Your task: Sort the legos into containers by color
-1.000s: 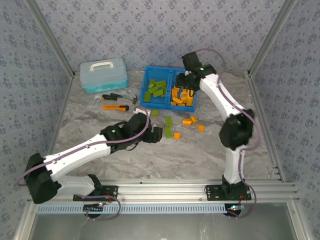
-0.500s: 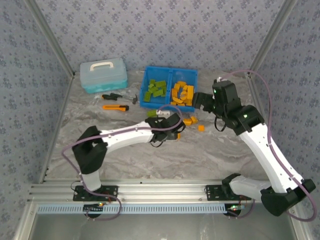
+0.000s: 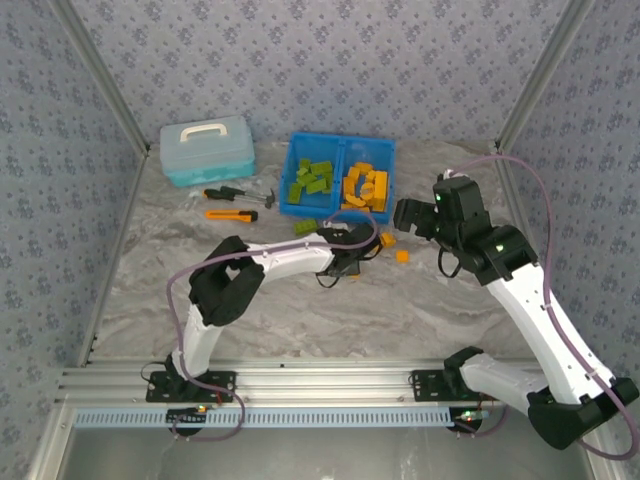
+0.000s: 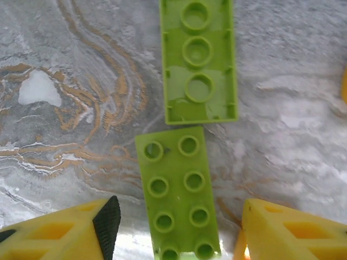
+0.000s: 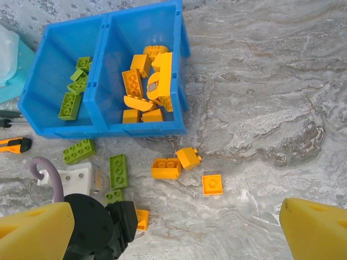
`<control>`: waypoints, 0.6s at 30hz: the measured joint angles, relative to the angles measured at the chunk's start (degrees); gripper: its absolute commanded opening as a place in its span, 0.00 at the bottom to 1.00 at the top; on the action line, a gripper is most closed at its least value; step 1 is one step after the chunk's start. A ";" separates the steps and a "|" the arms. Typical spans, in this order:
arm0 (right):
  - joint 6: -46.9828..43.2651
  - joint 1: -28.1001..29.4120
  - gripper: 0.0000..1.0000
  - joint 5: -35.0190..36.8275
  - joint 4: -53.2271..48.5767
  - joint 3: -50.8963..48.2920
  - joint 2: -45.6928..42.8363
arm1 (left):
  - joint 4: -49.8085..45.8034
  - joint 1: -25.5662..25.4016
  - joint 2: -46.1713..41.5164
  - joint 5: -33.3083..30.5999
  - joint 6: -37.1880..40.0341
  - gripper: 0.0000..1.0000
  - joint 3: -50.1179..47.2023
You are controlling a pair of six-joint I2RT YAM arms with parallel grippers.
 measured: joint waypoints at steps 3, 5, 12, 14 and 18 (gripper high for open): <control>-0.15 -0.24 1.00 -0.02 -0.15 0.00 -0.13 | 0.09 0.83 0.50 0.02 -0.35 0.58 0.00; -0.17 -0.44 1.00 -0.02 -0.50 -0.04 -0.15 | 0.04 1.38 0.70 0.07 -0.35 0.56 0.11; -0.17 -0.66 1.00 -0.02 -0.85 -0.07 -0.44 | -0.42 1.97 2.73 0.90 -0.46 0.48 1.97; -0.15 -0.72 1.00 -0.02 -0.87 -0.07 -0.74 | -1.40 1.97 2.99 1.11 -0.55 0.44 2.38; -0.11 -0.70 1.00 -0.02 -0.85 -0.07 -1.09 | -2.32 2.03 3.08 1.60 -0.68 0.35 2.67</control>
